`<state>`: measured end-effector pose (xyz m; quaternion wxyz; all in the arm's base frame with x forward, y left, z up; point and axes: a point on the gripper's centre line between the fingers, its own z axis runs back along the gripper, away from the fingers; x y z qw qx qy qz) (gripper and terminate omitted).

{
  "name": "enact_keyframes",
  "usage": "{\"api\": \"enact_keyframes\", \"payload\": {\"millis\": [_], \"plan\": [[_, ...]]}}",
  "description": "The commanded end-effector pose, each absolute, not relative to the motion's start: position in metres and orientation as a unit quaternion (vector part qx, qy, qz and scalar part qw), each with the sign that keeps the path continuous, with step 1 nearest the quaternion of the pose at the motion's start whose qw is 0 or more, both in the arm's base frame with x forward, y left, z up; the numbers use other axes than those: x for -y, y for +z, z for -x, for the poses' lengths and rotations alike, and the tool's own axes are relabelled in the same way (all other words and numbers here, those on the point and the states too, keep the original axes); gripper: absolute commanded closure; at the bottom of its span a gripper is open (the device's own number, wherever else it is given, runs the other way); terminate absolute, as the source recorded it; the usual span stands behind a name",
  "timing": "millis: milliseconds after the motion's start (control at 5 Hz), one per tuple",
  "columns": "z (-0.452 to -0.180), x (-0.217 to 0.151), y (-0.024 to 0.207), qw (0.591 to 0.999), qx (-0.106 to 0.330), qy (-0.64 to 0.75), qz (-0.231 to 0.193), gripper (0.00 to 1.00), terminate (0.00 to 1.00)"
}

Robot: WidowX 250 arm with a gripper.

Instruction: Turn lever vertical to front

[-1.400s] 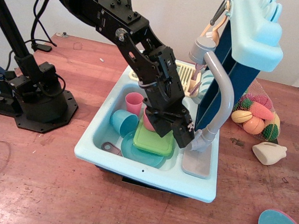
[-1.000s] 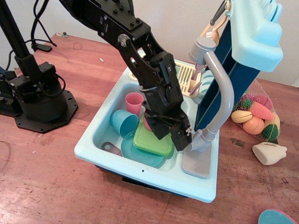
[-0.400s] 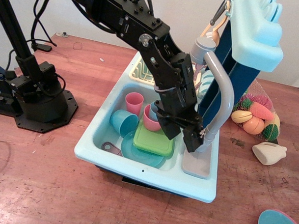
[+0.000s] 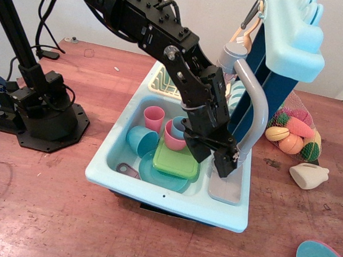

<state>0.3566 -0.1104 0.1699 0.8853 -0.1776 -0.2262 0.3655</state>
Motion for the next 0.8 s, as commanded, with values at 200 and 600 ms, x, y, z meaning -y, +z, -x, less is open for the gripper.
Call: {"api": "enact_keyframes", "payload": {"millis": [200,600], "plan": [[-0.375,0.106,0.183,0.858,0.266,0.401,0.178,0.00,0.00],[-0.381,0.099,0.181,0.849,0.278,0.409,0.183,0.00,0.00]]}}
